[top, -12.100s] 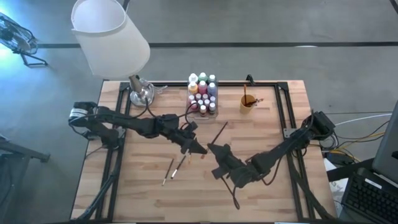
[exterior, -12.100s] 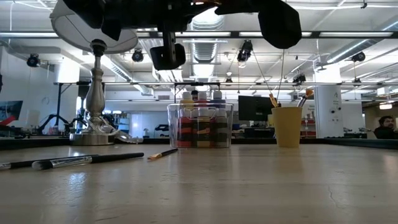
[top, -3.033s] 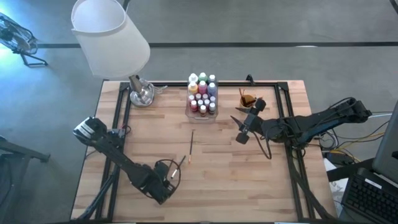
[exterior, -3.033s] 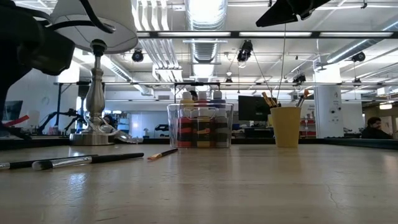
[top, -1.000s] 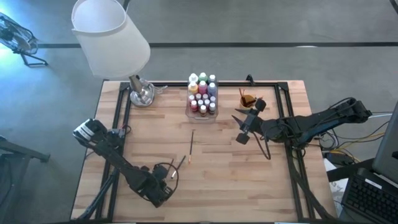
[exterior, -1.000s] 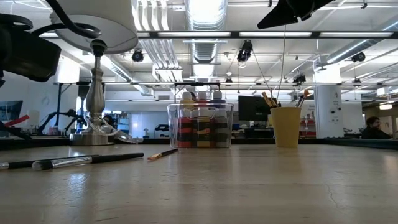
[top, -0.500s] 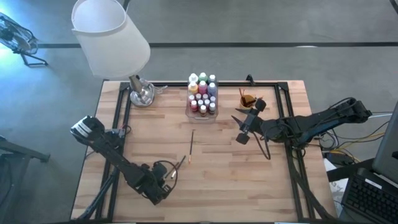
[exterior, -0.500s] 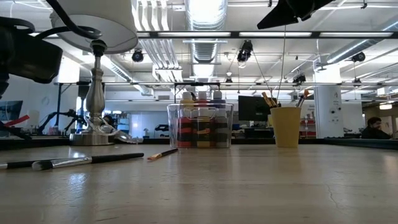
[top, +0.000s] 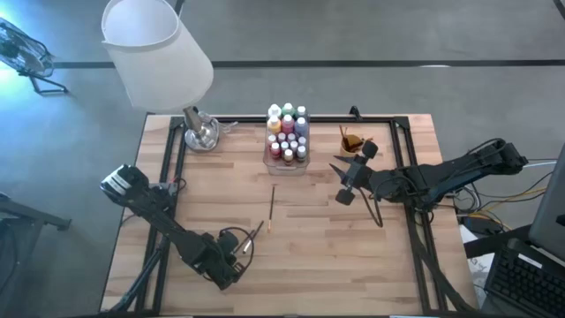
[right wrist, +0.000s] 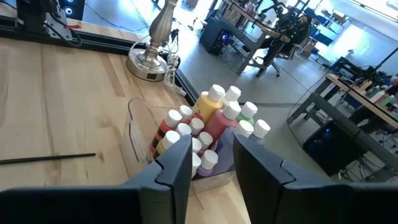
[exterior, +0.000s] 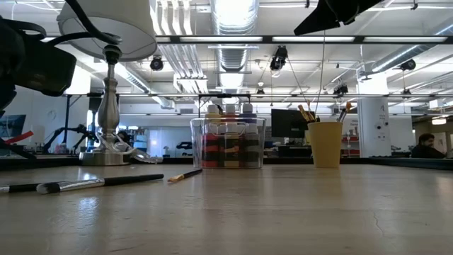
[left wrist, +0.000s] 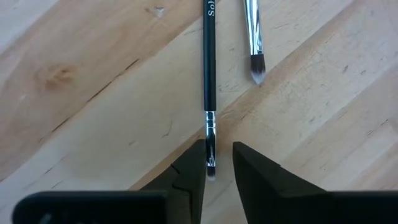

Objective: Pick & Place Paint Supplies
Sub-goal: Put the silver paint brush into the cup

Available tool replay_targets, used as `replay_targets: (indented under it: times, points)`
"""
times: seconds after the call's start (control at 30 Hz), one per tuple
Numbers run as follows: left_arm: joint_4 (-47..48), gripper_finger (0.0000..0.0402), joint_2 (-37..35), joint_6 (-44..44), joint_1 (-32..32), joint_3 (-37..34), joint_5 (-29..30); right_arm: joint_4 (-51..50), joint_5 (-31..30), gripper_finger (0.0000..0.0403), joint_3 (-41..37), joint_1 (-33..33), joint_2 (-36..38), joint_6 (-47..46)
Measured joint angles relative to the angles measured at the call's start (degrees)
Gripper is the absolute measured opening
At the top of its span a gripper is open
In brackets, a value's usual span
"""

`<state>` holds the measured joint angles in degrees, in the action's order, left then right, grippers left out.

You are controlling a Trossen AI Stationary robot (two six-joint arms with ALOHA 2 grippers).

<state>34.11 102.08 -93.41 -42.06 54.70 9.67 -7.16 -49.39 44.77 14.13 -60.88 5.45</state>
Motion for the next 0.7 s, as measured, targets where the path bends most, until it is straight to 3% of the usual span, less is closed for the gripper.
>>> replay_targets:
  times: [0.7]
  points:
    - [3.91, 0.0097, -1.84, 0.22, -0.70, 2.71, -4.89, -1.09, -0.02, 0.0162, 0.00, -0.01, 0.00, -0.98]
